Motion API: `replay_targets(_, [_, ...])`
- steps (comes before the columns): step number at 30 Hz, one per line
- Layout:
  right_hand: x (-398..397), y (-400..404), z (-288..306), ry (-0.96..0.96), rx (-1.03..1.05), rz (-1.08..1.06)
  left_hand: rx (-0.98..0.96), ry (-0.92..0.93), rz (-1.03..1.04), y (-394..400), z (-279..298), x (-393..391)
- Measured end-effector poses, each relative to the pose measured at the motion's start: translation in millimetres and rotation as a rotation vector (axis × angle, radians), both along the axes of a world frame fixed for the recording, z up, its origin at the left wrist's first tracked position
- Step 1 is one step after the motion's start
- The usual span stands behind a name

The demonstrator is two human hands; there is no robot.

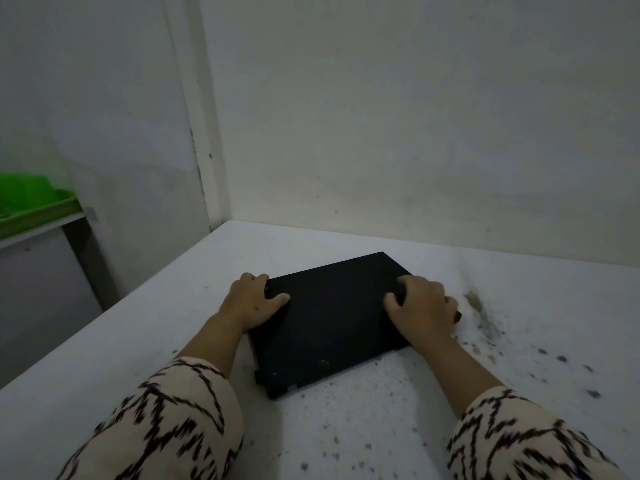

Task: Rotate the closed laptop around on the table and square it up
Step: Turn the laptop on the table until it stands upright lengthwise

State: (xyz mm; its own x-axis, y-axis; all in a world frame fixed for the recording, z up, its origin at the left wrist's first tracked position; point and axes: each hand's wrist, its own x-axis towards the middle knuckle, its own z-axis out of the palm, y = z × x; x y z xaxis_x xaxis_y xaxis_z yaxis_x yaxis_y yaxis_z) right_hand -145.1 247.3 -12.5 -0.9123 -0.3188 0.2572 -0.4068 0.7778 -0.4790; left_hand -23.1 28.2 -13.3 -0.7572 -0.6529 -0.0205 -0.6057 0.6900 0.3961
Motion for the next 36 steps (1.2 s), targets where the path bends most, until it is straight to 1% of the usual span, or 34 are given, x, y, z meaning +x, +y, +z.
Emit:
replay_targets(2, [21.3, -10.2, 3.3, -0.042, 0.071, 0.107, 0.006, 0.005, -0.006, 0.5, -1.4, 1.6])
replay_targets(4, [41.5, -22.0, 2.0, -0.097, 0.163, 0.169, 0.001, -0.004, -0.013, 0.2, -2.5, 3.7])
replay_targets(5, [49.0, -26.5, 0.2, -0.134, 0.191, 0.168, 0.001, -0.01, -0.017, 0.0, -2.4, 4.8])
replay_targets(7, [56.8, -29.8, -3.8, -0.186, 0.186, 0.096, 0.006, -0.024, -0.028, -1.1, -1.3, 7.5])
replay_targets(11, [51.9, -16.6, -12.0, -0.224, -0.007, -0.087, 0.009, -0.045, -0.046, -4.1, -0.7, 9.6])
replay_targets(14, [45.8, -8.5, -16.6, -0.319, -0.183, -0.102, -0.005, -0.041, -0.042, -5.5, -1.9, 8.3])
replay_targets(15, [44.7, -7.5, -17.7, -0.327, -0.208, -0.096, -0.013, -0.042, -0.038, -5.0, -1.3, 7.9])
replay_targets(22, [34.5, -6.0, -18.0, -0.239, -0.132, -0.029, -0.039, -0.026, 0.008, -4.2, -1.4, 15.7])
replay_targets(27, [20.2, -1.4, -15.6, -0.214, -0.167, 0.075, -0.026, 0.005, 0.066, -2.2, -3.5, 26.6])
replay_targets(34, [11.3, 3.4, -12.5, -0.22, -0.151, 0.106, -0.025, 0.024, 0.102, 5.5, -7.6, 34.0])
replay_targets(36, [14.6, 1.9, -10.6, -0.23, -0.15, 0.082, -0.03, 0.036, 0.099, 7.5, -7.8, 33.2])
